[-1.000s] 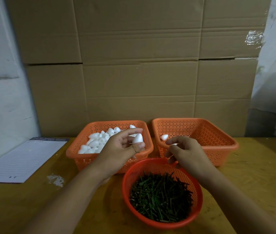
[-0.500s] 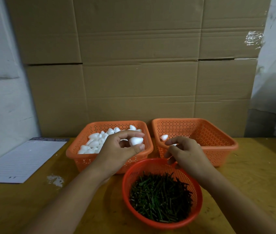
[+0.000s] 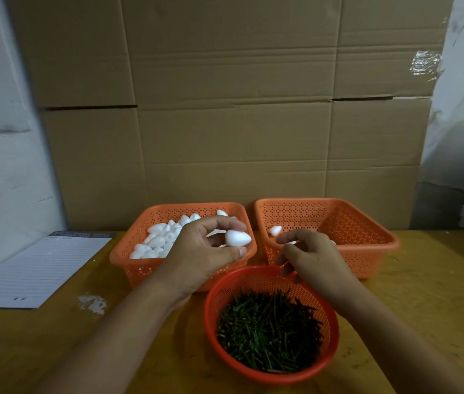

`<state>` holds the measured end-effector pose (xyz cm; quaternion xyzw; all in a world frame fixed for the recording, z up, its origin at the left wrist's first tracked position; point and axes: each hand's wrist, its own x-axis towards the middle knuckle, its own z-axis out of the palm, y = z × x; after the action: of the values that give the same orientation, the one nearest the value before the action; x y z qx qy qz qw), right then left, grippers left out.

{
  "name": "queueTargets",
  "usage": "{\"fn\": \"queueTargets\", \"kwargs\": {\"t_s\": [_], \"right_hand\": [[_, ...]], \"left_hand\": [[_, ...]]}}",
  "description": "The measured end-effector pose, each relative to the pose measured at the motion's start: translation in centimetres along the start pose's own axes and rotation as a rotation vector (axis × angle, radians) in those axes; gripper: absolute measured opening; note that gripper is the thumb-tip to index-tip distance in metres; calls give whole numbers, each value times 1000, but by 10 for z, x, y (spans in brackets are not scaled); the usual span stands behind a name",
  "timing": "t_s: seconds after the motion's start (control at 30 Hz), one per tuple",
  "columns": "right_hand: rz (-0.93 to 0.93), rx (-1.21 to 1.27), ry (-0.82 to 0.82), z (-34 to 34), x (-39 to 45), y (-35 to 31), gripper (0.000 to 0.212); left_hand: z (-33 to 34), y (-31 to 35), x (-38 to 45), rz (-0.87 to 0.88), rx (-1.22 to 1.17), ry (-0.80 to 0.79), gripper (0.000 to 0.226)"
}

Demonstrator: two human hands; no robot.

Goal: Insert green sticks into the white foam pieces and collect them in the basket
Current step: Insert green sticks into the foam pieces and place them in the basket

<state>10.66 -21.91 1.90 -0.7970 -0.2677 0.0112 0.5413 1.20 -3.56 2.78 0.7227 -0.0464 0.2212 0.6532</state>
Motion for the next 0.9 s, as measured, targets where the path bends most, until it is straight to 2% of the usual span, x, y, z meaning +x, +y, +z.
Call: {"fn": "queueTargets", "kwargs": {"t_s": [0.33,0.5,0.63,0.9], "right_hand": [[2,4,3,0,0,1,21],[3,-1,0,1,1,3,21],[-3,-6,-3,0,1,3,21],[6,5,-12,0,1,4,20]], "left_hand": [[1,3,-2,33,-9,-45,37],[2,5,-1,17,-49,-36,29],[1,5,-1,-42,-65,-49,35],[-2,7,1,-138,-245,-101,51]]}}
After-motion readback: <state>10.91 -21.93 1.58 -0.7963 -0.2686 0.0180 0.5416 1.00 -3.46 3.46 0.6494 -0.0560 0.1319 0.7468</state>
